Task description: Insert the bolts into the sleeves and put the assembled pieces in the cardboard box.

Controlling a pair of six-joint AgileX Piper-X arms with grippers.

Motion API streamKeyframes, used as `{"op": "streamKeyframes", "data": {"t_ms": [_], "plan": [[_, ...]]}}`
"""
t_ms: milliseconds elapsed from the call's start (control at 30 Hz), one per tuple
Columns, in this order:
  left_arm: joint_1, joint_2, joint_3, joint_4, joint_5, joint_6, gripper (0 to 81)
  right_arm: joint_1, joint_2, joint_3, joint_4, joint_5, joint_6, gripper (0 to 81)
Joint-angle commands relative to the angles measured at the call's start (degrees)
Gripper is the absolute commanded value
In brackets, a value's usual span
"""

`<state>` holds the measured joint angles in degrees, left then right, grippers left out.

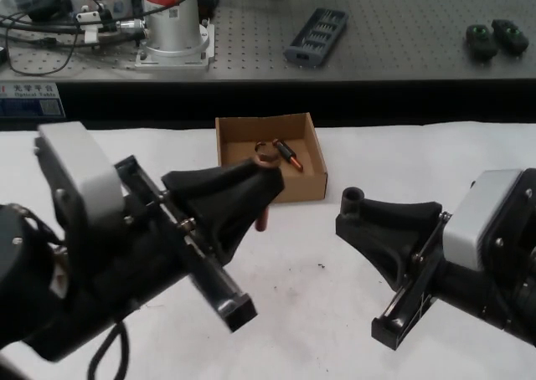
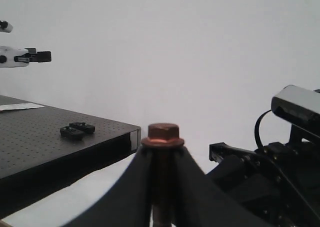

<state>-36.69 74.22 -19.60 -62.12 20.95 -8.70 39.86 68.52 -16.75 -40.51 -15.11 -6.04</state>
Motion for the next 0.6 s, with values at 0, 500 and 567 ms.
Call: {"op": "streamKeyframes", "data": {"t_ms": [0,500,567], "plan": [[-0.02,4.44,-1.56,-7.51,0.43,-2.6,0.6,-1.31,2.71,-0.12,-2.78,-3.27,0.45,5.5],[-0.02,19.06,-6.7,-23.25,-1.64,-3.82,0.6,-1.48,10.35,-0.12,-11.81,-5.93,3.7,5.5],[-0.02,20.78,-7.92,-23.4,0.95,-3.93,0.6,-1.48,10.35,-0.12,-11.81,-7.49,3.7,5.5]]}}
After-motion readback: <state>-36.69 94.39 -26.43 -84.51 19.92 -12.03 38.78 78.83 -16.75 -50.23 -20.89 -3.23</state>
